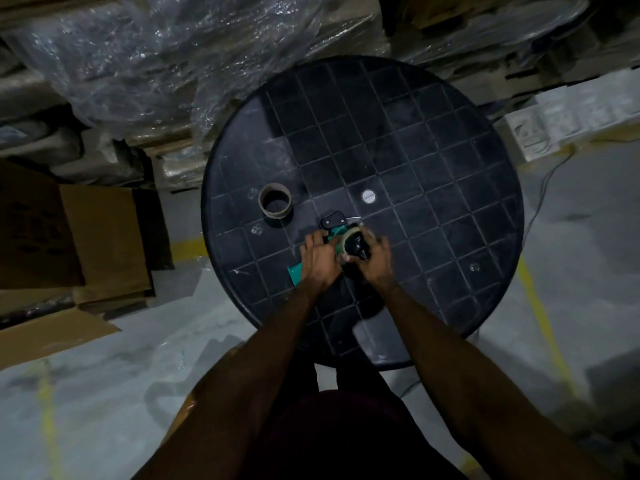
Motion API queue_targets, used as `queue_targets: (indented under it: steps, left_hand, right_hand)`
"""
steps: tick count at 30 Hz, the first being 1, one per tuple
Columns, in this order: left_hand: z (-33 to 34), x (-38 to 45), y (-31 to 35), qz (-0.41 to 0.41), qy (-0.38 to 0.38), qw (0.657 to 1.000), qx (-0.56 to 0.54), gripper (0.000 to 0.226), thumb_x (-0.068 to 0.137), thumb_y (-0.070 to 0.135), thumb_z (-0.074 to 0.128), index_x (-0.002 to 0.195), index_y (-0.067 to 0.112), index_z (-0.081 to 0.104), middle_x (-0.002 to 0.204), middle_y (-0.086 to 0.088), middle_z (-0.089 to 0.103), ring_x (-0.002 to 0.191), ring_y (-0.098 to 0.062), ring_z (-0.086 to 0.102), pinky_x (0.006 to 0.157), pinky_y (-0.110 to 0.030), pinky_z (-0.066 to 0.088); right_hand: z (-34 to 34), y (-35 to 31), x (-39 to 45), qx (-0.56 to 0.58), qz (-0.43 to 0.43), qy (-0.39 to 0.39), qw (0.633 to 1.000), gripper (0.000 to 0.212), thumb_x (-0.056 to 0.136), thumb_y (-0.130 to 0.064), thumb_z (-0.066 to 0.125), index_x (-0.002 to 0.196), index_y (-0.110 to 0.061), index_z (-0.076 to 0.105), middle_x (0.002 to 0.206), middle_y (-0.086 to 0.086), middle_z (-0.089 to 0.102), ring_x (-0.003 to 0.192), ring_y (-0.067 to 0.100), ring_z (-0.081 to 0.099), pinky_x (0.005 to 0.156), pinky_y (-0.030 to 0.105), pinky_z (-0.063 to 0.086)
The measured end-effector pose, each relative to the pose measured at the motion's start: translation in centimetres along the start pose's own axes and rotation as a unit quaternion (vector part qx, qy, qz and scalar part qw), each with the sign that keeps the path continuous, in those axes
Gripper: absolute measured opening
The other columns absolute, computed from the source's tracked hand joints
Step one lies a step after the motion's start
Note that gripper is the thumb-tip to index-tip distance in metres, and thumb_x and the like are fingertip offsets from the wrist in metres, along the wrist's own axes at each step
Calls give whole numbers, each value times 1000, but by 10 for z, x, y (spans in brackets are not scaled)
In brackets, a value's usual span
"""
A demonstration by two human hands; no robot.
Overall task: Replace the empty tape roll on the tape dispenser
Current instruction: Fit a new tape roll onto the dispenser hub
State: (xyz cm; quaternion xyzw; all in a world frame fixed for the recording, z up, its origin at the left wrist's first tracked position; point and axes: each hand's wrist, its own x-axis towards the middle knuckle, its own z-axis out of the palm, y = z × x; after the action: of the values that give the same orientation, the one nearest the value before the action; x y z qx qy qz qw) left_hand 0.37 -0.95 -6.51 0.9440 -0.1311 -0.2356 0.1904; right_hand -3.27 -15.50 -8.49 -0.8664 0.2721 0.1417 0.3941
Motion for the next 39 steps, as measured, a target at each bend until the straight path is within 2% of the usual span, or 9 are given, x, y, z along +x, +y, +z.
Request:
queue_targets:
  steps: [8,13,17,24,28,29,33,37,39]
  left_hand:
    - [12,16,6,-52,2,998,-45,36,90,40,61,117,18,69,133,1,51,120,-26,37,99,-41,38]
    - [12,26,19,-108,28,989,-96,29,85,30,70,106,10,68,121,-9,57,116,-31,40,98,-44,42]
    - [16,33,23,-112,21,993,-30,26,85,28,68,102,8,69,115,-9,61,114,-33,42,95,-43,44]
    - [12,33,22,-105,25,994,-36,30,83,33,73,104,12,66,114,-4,60,115,-28,42,96,-40,43]
    - [10,34,9,-70,-5,996,-58,30,81,40,70,104,20,67,118,2,60,113,-24,40,94,-32,38]
    - [9,32,3,-45,-15,997,-56,31,83,42,67,107,22,68,121,2,60,113,-23,41,93,-30,35]
    - [6,11,-16,22,29,994,-100,50,83,25,65,132,15,58,132,-9,56,117,-29,45,102,-42,43]
    - [8,-11,-30,-30,12,991,-131,85,74,29,73,148,22,31,138,-9,37,113,-27,54,98,-38,51]
    - [5,-15,-35,-77,-28,991,-104,89,74,27,71,149,20,24,141,-16,41,113,-35,58,94,-45,54]
  right_hand:
    - [-8,-11,9,-49,-4,-22,999,77,79,-18,75,146,-31,40,136,23,46,121,40,50,103,42,44]
    - [0,-7,5,-37,-9,23,999,76,80,-27,77,144,-40,39,131,9,53,112,27,59,85,13,42]
    - [3,-8,7,-67,0,37,997,88,75,-37,80,149,-37,33,131,11,55,112,27,58,91,31,48]
    - [5,-7,6,-69,9,32,997,92,73,-35,82,149,-39,30,135,10,52,118,27,54,91,32,48]
    - [5,1,9,12,7,17,1000,84,74,-16,82,145,-33,41,133,13,51,116,26,57,83,1,40]
    - [2,0,9,12,4,12,1000,79,77,-16,80,145,-31,43,133,14,50,117,27,56,84,1,39]
    - [-2,-2,2,-25,0,-5,1000,88,75,-28,81,148,-37,33,139,15,45,125,34,49,104,35,43]
    - [4,-2,-10,-26,-8,6,1000,97,72,-28,84,150,-39,27,140,18,40,127,36,47,107,47,45]
    - [8,-2,-18,-23,-17,35,999,92,76,-26,80,150,-37,26,144,19,35,128,38,45,106,52,45]
